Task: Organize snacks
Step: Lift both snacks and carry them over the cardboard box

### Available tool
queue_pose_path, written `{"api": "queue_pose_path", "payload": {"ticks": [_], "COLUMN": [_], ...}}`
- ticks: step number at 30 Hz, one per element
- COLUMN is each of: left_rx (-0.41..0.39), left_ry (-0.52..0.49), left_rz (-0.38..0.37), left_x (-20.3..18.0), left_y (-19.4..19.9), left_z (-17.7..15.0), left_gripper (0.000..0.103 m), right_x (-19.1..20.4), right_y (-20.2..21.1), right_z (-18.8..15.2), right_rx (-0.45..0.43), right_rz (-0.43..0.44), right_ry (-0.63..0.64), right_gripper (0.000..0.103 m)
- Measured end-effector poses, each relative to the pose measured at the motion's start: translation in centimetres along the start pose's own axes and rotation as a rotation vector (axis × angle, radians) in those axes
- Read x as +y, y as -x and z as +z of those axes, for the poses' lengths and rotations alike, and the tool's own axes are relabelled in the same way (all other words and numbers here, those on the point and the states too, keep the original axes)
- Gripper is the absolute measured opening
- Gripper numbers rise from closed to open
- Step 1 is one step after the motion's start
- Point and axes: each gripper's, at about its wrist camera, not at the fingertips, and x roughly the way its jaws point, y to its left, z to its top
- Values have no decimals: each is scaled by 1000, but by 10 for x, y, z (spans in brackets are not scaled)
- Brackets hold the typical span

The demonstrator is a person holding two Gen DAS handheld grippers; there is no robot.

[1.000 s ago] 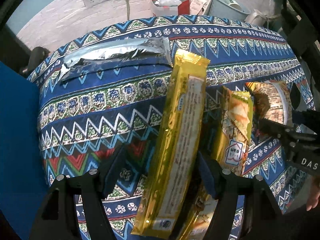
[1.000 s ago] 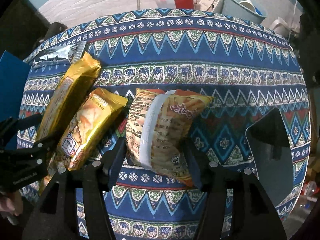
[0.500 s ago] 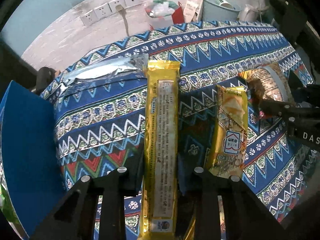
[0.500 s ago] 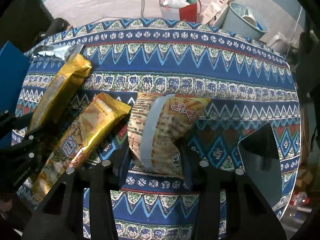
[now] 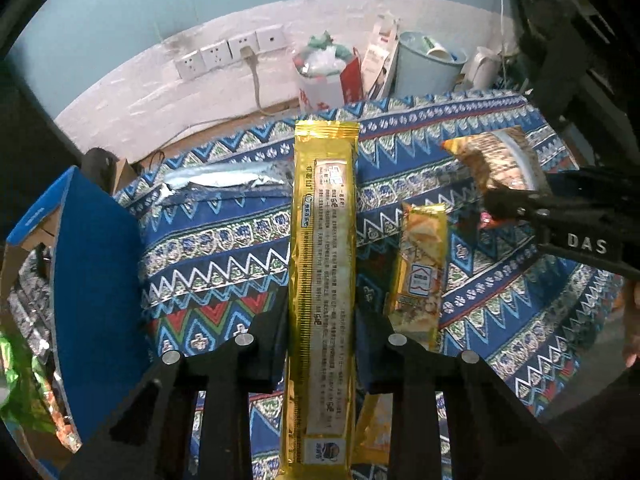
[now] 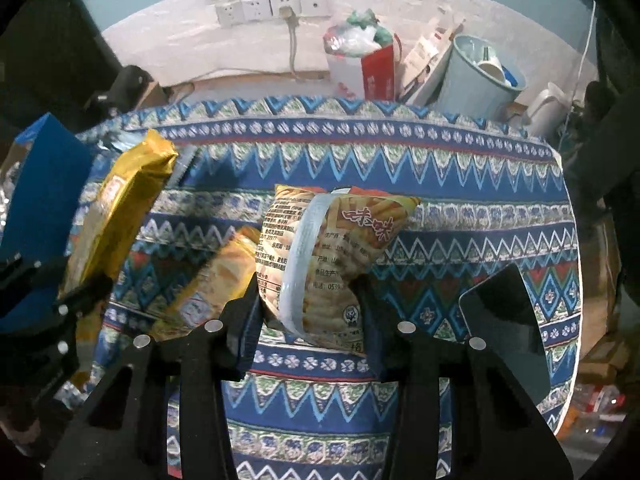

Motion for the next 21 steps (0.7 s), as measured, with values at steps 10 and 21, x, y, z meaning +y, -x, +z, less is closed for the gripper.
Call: {"api": "queue_pose_path", "payload": {"ticks": [10, 21], "left_rx": [-75, -139], "left_ry": [68, 156], "left_rz": [34, 65], "left_x": [40, 87], "left_y": [56, 102], "left_z": [-17, -34], "left_gripper": [29, 29], "right_x": [32, 87], "right_y": [34, 69], "right_z": [6, 14], "right_rx": [-70, -145], "right_rz": [41, 84], "right_ry": [41, 125], "right_gripper": [43, 43]}}
